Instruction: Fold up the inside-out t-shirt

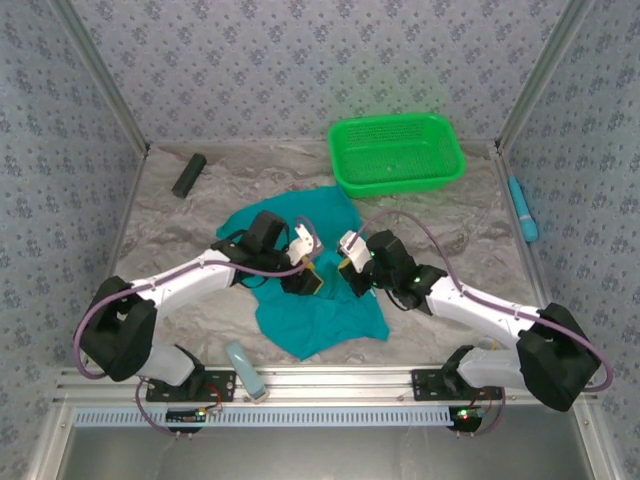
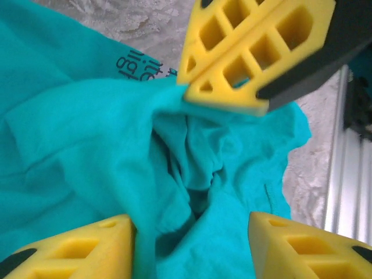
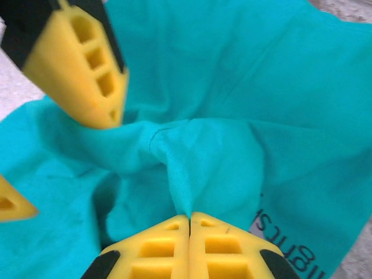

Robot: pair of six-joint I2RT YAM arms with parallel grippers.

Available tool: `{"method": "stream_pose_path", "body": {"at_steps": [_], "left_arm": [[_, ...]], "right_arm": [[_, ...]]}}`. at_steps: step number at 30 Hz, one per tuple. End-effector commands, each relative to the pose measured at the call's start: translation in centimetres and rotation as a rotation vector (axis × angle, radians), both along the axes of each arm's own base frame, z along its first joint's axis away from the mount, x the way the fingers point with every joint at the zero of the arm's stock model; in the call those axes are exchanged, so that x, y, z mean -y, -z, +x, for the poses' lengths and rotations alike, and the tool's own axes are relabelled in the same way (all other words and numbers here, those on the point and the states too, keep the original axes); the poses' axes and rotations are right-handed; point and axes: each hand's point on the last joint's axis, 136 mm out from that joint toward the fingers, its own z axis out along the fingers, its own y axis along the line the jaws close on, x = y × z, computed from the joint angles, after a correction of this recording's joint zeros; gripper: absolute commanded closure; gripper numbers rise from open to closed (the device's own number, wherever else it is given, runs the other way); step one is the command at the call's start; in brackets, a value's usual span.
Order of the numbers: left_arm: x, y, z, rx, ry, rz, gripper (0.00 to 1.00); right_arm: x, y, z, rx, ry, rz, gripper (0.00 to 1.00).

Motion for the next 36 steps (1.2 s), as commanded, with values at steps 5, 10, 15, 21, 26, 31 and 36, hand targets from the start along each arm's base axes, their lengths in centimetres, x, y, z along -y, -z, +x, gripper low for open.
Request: {"method": "stream_pose_path", "body": {"at_steps": [5,10,15,21,26,31,36], "left_arm": [[0.9,-0.1,4.9,0.197,-0.096,0.098,0.46],[2.3,-0.7,3.7,0.188,0.015,0.023,0.95],[3.4,-1.8,-0.8,0.025,0.214,-0.068,1.00],[3.0,-1.9,-3.2,-0.221,0.215,-0.041,1.00],[2.4,-1.3,-2.7,-0.357,0.103,-0.016,1.00],[2.5,-1.0,-1.9,-0.424,0.055,-0.006,1.00],[2.6,-1.2,-1.7,-0.469,0.064,-0.047,1.00]], "right_arm": [[-0.4,-2.4,-1.7,-0.003,-0.123,0.123,1.00],[1.0,-3.3,-1.5,0.070,-0.079,0.152,1.00],[6.2,-1.4,3.1,0.100,0.290,-0.036,0.79],[5.6,-0.2,1.1,0.069,0.298,-0.053,0.66],[3.3,-3.6,-4.2,0.065,0.093,0.082,0.64],[0.1,-4.0,-8.4,-0.044,-0.095,0.174,0.64],[-2.8,-0.7,-6.1,-0.251,-0.014,0.140,0.63]]}}
